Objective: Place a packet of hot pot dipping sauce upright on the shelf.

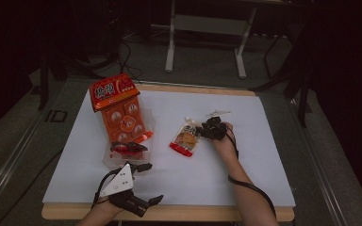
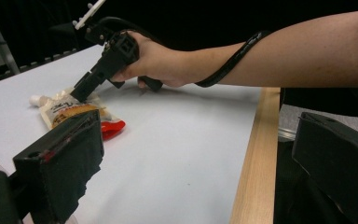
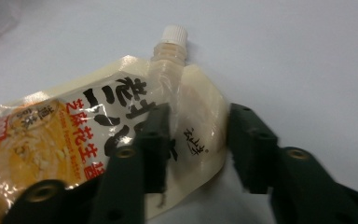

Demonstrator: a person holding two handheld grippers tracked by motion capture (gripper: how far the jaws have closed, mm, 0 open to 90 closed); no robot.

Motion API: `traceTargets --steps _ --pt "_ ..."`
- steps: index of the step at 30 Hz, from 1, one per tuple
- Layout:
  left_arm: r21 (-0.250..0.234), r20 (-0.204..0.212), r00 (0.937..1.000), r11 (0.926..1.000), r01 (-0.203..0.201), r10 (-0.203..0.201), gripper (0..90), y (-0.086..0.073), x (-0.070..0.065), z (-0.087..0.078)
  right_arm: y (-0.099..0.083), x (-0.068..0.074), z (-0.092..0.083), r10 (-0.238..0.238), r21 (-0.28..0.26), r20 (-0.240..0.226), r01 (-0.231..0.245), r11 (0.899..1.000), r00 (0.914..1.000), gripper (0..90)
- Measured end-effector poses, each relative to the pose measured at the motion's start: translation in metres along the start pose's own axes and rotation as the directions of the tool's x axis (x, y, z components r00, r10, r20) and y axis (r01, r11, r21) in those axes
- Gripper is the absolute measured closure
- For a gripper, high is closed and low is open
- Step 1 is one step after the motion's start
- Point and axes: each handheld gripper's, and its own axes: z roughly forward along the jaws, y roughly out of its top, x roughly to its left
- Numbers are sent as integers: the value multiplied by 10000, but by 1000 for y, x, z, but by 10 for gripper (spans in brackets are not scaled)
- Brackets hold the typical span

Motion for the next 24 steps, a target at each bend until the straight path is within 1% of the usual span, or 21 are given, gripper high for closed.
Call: traceTargets --steps 1,2,3,5,6,7,9,11,13,15,17,20,24 --pt "3 6 10000 10000 39 -39 25 0 0 0 0 1 0 9 32 47 -9 10000 10000 646" --pt "-16 20 10000 10000 79 -78 25 0 0 0 1 2 0 38 56 62 -38 10000 10000 692" --pt "-13 26 10000 10000 80 -80 25 0 0 0 1 2 0 72 124 2 -72 9999 10000 753" --pt "-23 28 10000 10000 80 -80 25 0 0 0 3 4 0 186 278 -297 -178 9995 9994 868" --pt "-25 26 10000 10000 90 -90 25 0 0 0 4 7 0 97 321 -153 -92 9994 9998 880" --pt "-36 12 10000 10000 78 -78 25 0 0 0 4 10 0 -15 334 -17 15 9994 10000 883" --pt "-32 5 10000 10000 77 -77 25 0 0 0 5 12 -1 208 232 9 -208 9995 9998 887" --pt "-29 24 10000 10000 49 -49 25 0 0 1 6 12 -4 280 84 -55 -280 9996 9996 888" --pt "12 14 10000 10000 14 -14 25 0 0 1 7 13 -8 219 5 -72 -219 9998 9997 889" --pt "-6 7 10000 10000 55 -55 25 0 0 1 9 13 -12 251 -83 -137 -252 9996 9996 890" --pt "-28 -13 10000 10000 83 -83 25 0 1 1 10 14 -16 186 -97 -197 -188 9998 9996 890" --pt "-90 -20 9999 9998 170 -170 25 1 3 0 11 15 -21 237 -275 -282 -244 9993 9993 891" --pt "-71 -55 9998 9998 191 -192 25 0 4 0 11 17 -29 152 -470 -343 -168 9988 9993 893"
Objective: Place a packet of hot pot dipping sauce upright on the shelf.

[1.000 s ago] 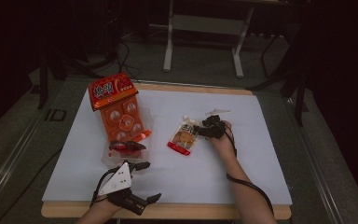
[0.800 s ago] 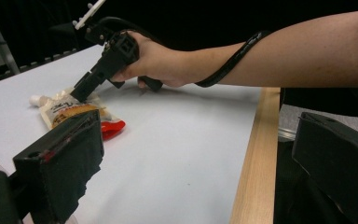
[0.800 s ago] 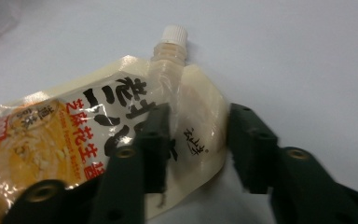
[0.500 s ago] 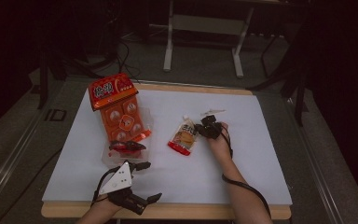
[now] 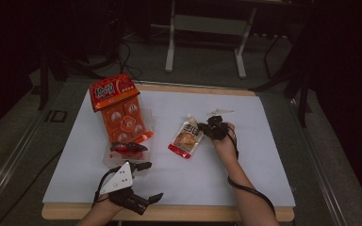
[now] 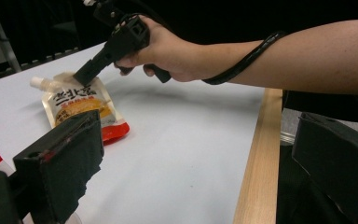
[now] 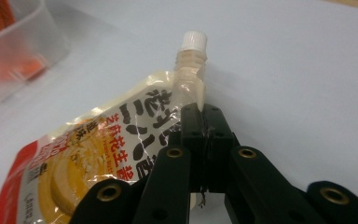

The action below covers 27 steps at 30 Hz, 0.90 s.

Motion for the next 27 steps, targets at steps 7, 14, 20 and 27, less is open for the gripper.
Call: traceTargets --steps 7,14,20,27 --pt "-105 85 9998 9997 204 -204 28 1 2 -1 4 5 -15 -63 -451 -296 50 9990 9995 895" --pt "-96 129 9997 9997 222 -221 28 1 2 0 16 23 -37 -824 -968 -491 774 9923 9954 895" --pt "-195 293 9986 9988 444 -438 28 2 2 2 25 45 -55 -1407 -1581 -1105 1224 9798 9839 896" --pt "-486 137 9998 9987 126 -119 28 2 2 0 30 69 -66 -2002 -1921 -1637 1678 9669 9660 895"
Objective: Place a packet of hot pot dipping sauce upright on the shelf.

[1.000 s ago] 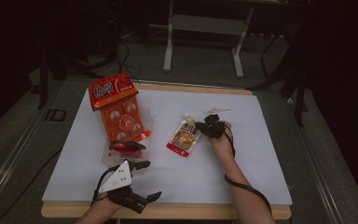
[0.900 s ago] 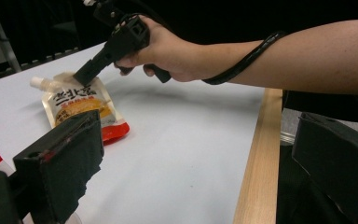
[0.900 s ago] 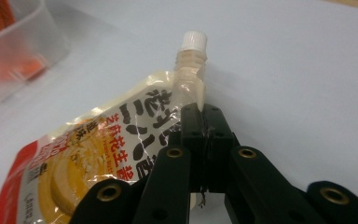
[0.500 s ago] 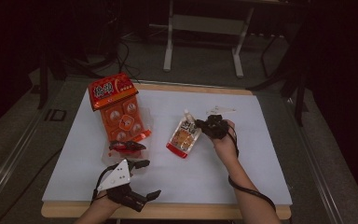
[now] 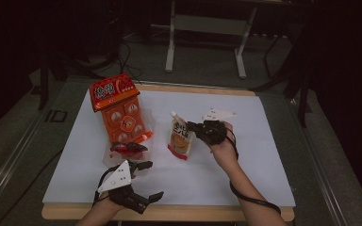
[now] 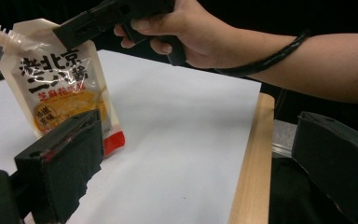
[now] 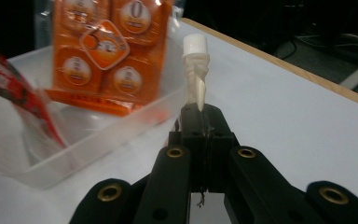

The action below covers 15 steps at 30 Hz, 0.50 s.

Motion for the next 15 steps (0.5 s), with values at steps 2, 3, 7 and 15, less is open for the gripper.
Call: traceTargets --steps 2,3,7,15 --pt "-45 -120 9998 9999 -164 164 29 0 0 0 1 4 -1 -29 -63 -120 28 10000 9999 896" --pt "-26 -86 9999 9999 -121 121 29 0 0 0 1 6 -1 -77 -72 -159 76 9999 9998 896" --pt "-102 -16 10000 9999 -32 32 34 0 2 0 4 13 -3 -232 -69 -347 230 9997 9991 896" --pt "-321 7 9999 9994 133 -133 41 2 2 -1 6 19 -16 -339 -273 -533 325 9991 9980 897"
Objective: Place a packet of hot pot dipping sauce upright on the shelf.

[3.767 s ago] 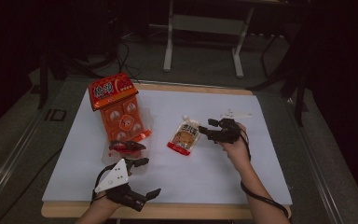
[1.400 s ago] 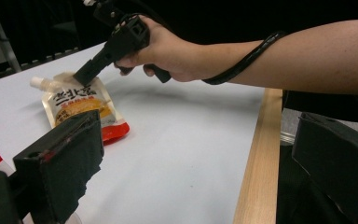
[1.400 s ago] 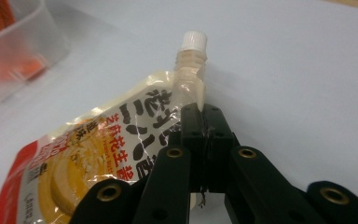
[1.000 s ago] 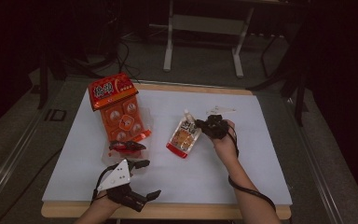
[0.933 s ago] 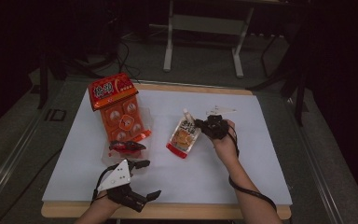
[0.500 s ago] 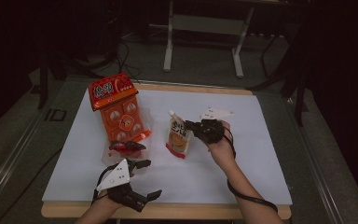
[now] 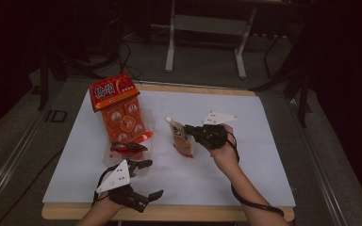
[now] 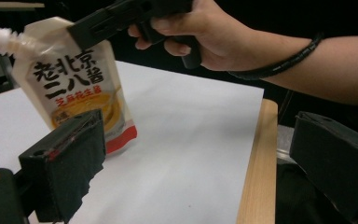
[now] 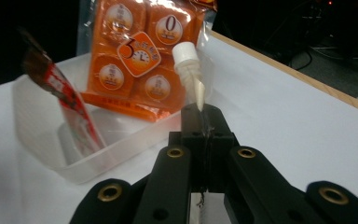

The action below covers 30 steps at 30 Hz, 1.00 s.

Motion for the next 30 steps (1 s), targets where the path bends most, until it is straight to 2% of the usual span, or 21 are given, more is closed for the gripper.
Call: traceTargets --steps 3,4,12,14,20,25,30 --pt "28 -3 9999 9999 102 -102 42 2 0 -1 0 1 -6 -28 -80 -34 27 10000 10000 896" --pt "140 12 9997 9996 239 -239 42 4 0 -1 2 5 -14 -73 -222 -178 69 9997 9998 896" --pt "214 225 9988 9989 427 -431 46 11 -1 -2 7 19 -43 -357 -608 -586 321 9976 9976 897" --pt "368 176 9995 9990 237 -243 51 13 -2 -1 8 23 -51 -420 -699 -739 368 9969 9964 897" --pt "615 114 9999 9981 29 -36 65 20 -3 0 7 33 -73 -689 -974 -1177 575 9936 9907 897" --pt "333 155 9996 9992 211 -216 65 29 0 4 6 45 -91 -953 -1163 -1422 789 9901 9852 896" --pt "421 298 9989 9985 356 -368 68 32 1 7 5 54 -106 -1100 -1321 -1681 881 9873 9796 896"
